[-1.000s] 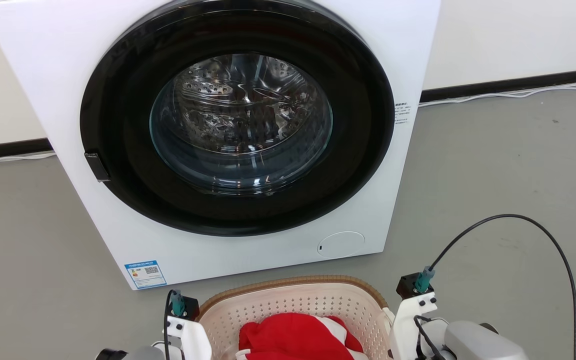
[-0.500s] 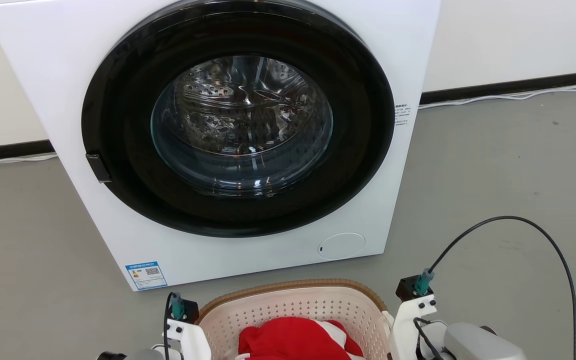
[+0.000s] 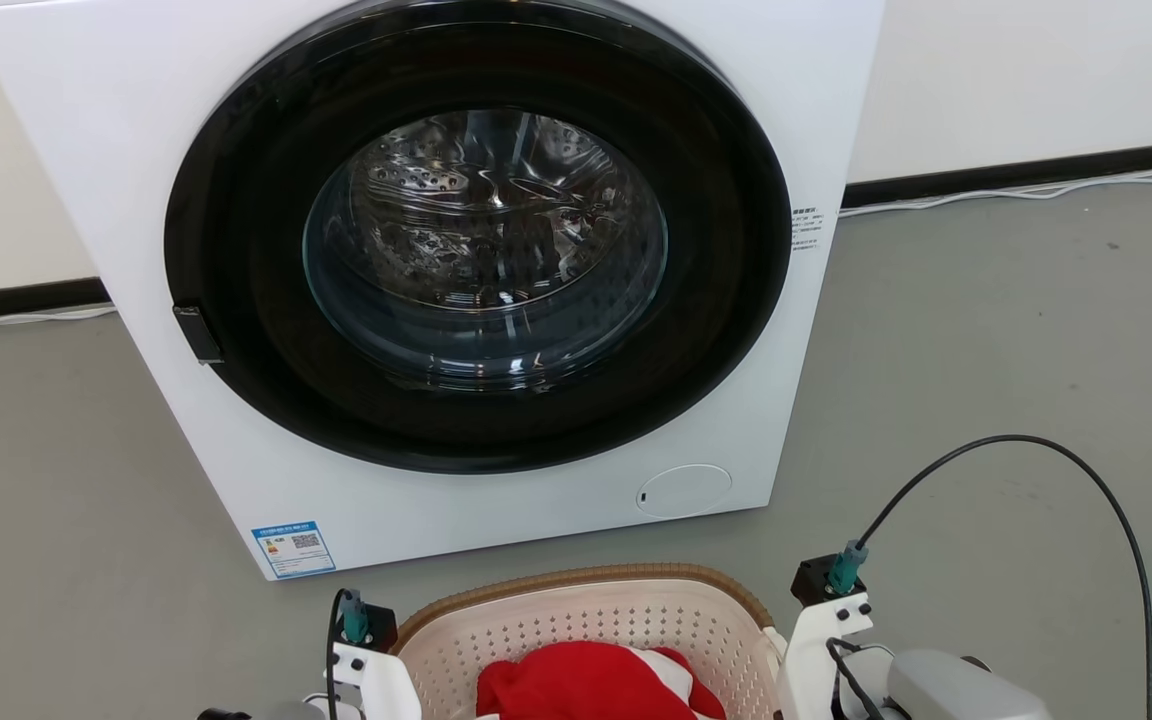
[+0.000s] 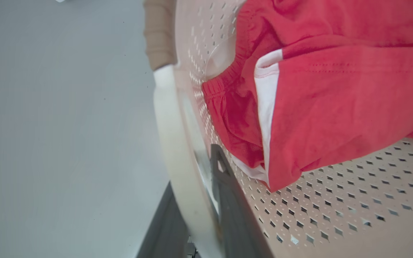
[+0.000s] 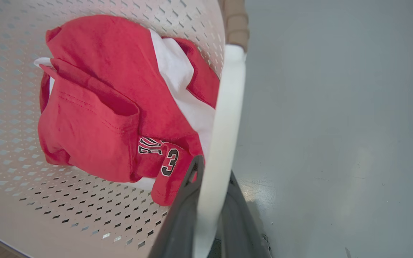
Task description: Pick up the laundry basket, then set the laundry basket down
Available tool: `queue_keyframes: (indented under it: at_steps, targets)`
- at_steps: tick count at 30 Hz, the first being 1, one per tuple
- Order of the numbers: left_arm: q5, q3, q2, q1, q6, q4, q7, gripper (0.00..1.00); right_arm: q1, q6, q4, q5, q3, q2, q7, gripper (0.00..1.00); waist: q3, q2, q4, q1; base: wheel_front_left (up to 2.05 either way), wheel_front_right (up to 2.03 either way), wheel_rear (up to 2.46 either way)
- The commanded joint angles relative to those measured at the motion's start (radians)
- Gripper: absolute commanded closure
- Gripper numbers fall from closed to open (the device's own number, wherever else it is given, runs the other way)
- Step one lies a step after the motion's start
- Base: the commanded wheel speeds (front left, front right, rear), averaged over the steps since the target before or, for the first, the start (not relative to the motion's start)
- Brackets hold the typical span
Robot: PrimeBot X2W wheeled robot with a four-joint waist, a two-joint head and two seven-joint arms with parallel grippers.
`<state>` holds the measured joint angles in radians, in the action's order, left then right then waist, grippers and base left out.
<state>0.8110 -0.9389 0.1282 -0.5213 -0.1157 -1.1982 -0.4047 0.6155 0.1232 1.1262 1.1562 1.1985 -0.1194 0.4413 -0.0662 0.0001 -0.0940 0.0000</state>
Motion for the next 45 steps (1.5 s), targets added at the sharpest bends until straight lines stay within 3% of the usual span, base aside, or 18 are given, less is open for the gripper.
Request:
queue_keyframes:
  at_steps: [1,31,45]
  targets:
    - [0.001,0.008,0.007,-0.045,-0.015,0.018,0.004,1.00,0.035,0.008,-0.020,0.004,0.003,0.018,-0.008,1.00,0.001,-0.0001,0.000,0.0000,0.00,0.00,0.00]
    - [0.063,-0.070,0.010,-0.070,-0.015,-0.002,0.028,1.00,0.050,0.008,-0.022,0.046,0.045,0.013,-0.018,1.00,0.014,-0.0001,0.003,0.0000,0.00,0.00,0.00]
    - [0.080,-0.097,0.018,-0.094,-0.015,-0.017,0.053,1.00,0.059,0.008,-0.027,0.056,0.055,0.009,-0.062,1.00,0.069,-0.0001,0.010,0.0000,0.00,0.00,0.00]
